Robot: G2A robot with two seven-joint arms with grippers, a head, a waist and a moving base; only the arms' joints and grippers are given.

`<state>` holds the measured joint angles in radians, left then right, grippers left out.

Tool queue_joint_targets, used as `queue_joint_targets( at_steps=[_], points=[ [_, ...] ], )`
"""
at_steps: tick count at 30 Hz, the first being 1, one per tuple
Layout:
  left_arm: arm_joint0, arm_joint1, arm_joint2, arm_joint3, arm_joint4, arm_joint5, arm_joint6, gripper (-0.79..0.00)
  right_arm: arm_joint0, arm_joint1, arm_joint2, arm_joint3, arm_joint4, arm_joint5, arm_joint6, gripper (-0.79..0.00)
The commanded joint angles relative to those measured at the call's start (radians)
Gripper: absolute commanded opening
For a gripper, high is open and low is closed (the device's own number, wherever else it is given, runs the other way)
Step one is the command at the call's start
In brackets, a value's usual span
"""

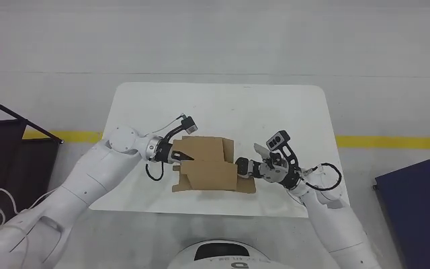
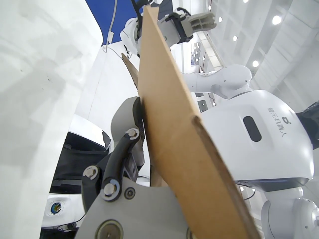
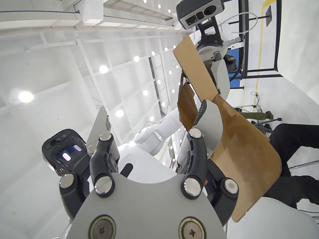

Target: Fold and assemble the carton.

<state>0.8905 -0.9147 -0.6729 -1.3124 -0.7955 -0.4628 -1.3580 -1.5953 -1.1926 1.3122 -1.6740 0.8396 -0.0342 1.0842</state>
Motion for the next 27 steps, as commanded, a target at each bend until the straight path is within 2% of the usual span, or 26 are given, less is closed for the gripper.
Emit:
queue_joint_targets(
  at_steps=[1,4,11,18,27],
  points=[
    [-0.004,-0.004,0.004,0.011,0.005,0.003,-0.003,-0.785,0.002,0.001,-0.001,0.002,0.014,0.007,0.017,-0.24],
    [-0.012,-0.008,0.01,0.032,0.027,0.009,-0.008,-0.785,0.004,0.003,0.0,0.005,0.025,0.018,0.032,-0.265],
    [-0.02,-0.017,0.021,0.041,0.03,0.009,-0.009,-0.785,0.014,0.004,-0.033,0.006,-0.032,0.029,0.013,-0.262],
    [-0.009,-0.019,-0.002,0.027,-0.033,0.023,-0.023,-0.785,0.019,0.007,-0.034,0.008,-0.07,0.01,-0.039,-0.197],
    [0.006,-0.024,-0.034,0.04,-0.033,0.044,-0.044,-0.785,0.009,0.01,-0.056,-0.014,-0.12,-0.003,-0.065,-0.2]
  ],
)
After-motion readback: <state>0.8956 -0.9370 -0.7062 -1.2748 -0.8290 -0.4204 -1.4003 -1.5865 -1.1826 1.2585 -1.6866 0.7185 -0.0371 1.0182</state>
